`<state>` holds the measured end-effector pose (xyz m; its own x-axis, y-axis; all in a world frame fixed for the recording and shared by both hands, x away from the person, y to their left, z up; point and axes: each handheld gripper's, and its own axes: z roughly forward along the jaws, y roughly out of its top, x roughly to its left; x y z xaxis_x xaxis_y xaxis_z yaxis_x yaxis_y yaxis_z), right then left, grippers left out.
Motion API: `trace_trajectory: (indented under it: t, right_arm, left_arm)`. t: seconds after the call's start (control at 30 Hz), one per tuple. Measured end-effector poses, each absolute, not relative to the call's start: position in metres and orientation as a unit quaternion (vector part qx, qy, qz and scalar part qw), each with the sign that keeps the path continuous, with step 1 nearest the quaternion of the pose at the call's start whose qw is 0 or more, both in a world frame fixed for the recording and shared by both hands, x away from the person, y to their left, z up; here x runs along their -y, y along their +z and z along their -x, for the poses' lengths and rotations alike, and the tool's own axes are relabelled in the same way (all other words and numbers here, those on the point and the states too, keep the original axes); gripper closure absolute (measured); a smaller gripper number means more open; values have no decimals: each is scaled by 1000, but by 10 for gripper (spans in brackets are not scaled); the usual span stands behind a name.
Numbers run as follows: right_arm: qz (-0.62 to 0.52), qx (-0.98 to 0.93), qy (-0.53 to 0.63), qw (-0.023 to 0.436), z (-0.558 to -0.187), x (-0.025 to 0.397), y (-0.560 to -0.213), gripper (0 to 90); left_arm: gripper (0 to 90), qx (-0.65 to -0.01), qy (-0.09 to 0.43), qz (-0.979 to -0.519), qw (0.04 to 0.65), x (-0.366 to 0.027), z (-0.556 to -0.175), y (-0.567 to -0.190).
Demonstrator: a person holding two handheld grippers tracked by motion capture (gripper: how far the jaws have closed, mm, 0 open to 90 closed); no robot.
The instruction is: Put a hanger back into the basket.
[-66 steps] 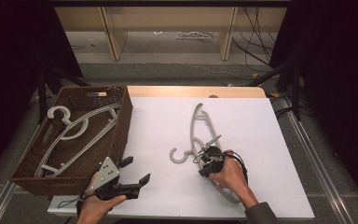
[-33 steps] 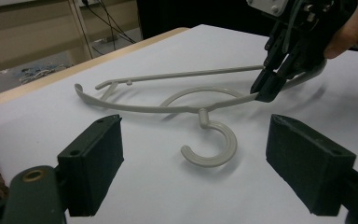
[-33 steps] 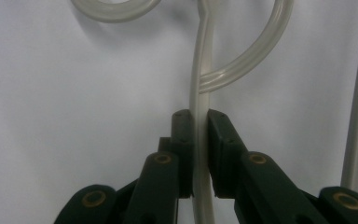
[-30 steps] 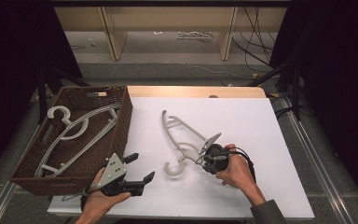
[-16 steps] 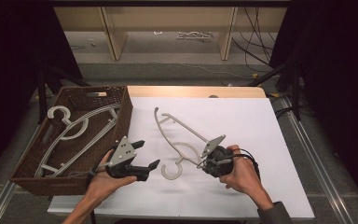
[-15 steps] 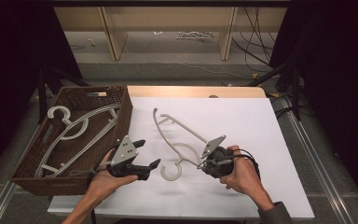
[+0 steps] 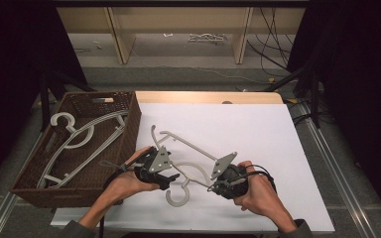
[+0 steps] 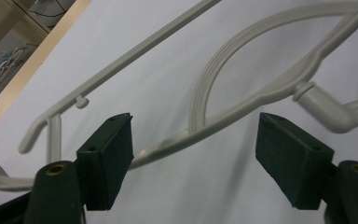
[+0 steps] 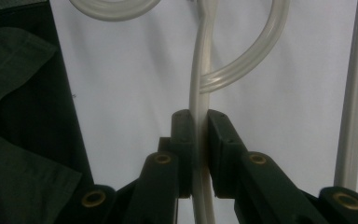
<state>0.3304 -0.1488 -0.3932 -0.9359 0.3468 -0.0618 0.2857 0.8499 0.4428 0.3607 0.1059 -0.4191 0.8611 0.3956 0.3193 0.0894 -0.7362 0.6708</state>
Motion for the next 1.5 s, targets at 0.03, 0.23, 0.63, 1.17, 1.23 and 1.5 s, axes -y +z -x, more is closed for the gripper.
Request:
trace_trajectory:
  t: [0.03, 0.23, 0.63, 1.17, 1.23, 1.5]
  right_arm:
    - [-164, -960, 218, 68, -330, 148, -393, 822]
    - [-148, -964, 214, 62, -327, 145, -392, 822]
    - [-129, -967, 214, 52, -323, 141, -391, 822]
    - [-92, -958, 265, 50, -330, 157, -378, 815]
    - [-92, -958, 267, 51, -331, 159, -375, 808]
    - [-113, -949, 283, 79, -338, 174, -367, 739]
  left_arm:
    - [273, -127, 230, -905, 333, -105, -360, -421]
    - [333, -80, 230, -923, 297, -101, -359, -428]
    - [511, -23, 221, -932, 286, -95, -354, -432]
    - [697, 52, 247, -930, 266, -99, -341, -410]
    - [724, 58, 243, -931, 268, -98, -339, -410]
    - [778, 32, 186, -927, 325, -97, -335, -404]
